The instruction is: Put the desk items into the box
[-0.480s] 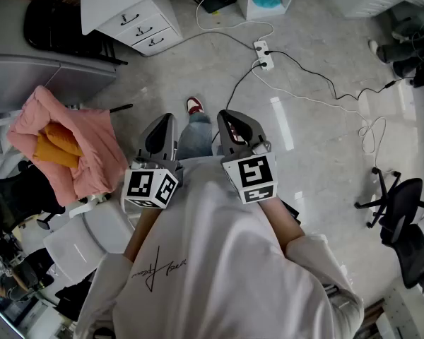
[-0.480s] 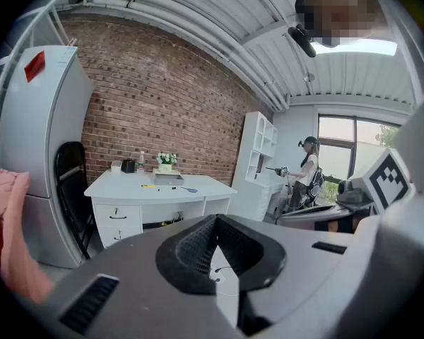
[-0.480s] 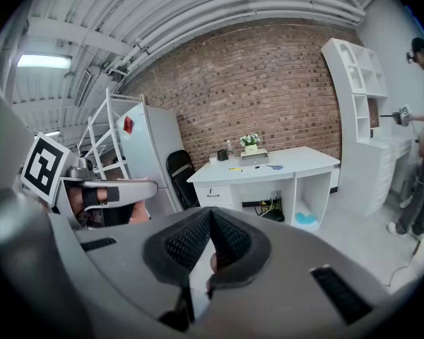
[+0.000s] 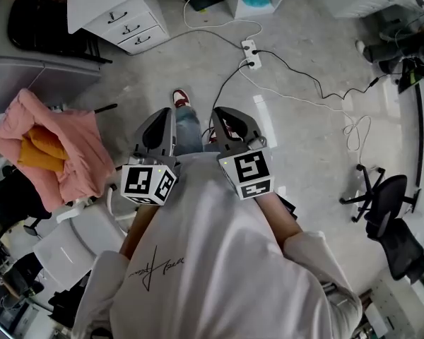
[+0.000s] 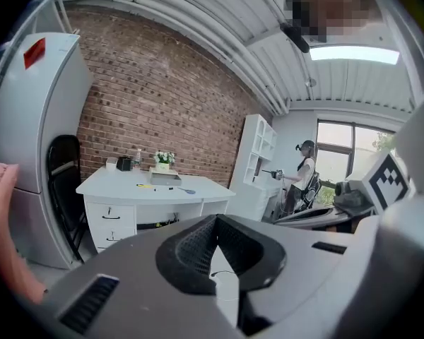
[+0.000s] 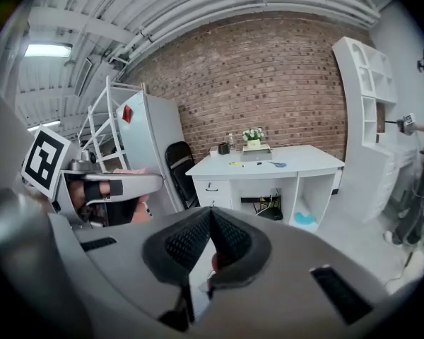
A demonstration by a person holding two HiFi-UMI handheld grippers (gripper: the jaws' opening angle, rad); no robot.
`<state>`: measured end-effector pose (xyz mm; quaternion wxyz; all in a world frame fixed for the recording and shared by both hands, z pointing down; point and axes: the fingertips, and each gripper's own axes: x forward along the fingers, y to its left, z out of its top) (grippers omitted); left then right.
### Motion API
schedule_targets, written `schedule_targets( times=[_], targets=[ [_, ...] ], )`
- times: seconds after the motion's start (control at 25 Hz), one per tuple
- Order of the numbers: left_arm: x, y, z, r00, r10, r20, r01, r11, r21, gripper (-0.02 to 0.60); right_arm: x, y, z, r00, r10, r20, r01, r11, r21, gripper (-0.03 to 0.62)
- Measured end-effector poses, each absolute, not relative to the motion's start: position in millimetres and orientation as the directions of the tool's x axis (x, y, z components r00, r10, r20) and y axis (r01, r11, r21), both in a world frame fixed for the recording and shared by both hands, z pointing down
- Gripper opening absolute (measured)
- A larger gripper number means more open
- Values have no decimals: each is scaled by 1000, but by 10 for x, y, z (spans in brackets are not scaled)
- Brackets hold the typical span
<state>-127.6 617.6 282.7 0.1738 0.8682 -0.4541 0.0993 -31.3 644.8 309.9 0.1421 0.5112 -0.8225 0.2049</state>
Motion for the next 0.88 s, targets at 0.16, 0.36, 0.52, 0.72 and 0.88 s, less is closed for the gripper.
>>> schedule_targets(
  times=[0.16, 0.36, 0.52, 0.72, 0.88],
  targets=[
    [-1264, 5960, 2853, 580, -741, 338, -814, -536, 223, 6, -344, 6210, 3125, -453, -770, 449, -891, 400, -214, 26],
    [-1347, 5618, 2871, 577, -734, 357, -816, -534, 222, 6, -441, 5894, 3154, -464, -756, 462, -886, 406, -226, 26],
    [-1427, 5328, 2853, 584, -727, 361, -811, -541, 223, 6, -526, 5632, 3138, -457, -756, 468, -889, 401, -219, 26],
    [-1500, 4942, 2788, 609, -714, 345, -793, -565, 229, 6, -601, 5255, 3103, -435, -767, 471, -900, 382, -210, 26],
    [-1637, 4623, 2746, 611, -714, 340, -791, -568, 229, 6, -736, 4936, 3066, -435, -769, 469, -900, 383, -207, 26]
  ],
)
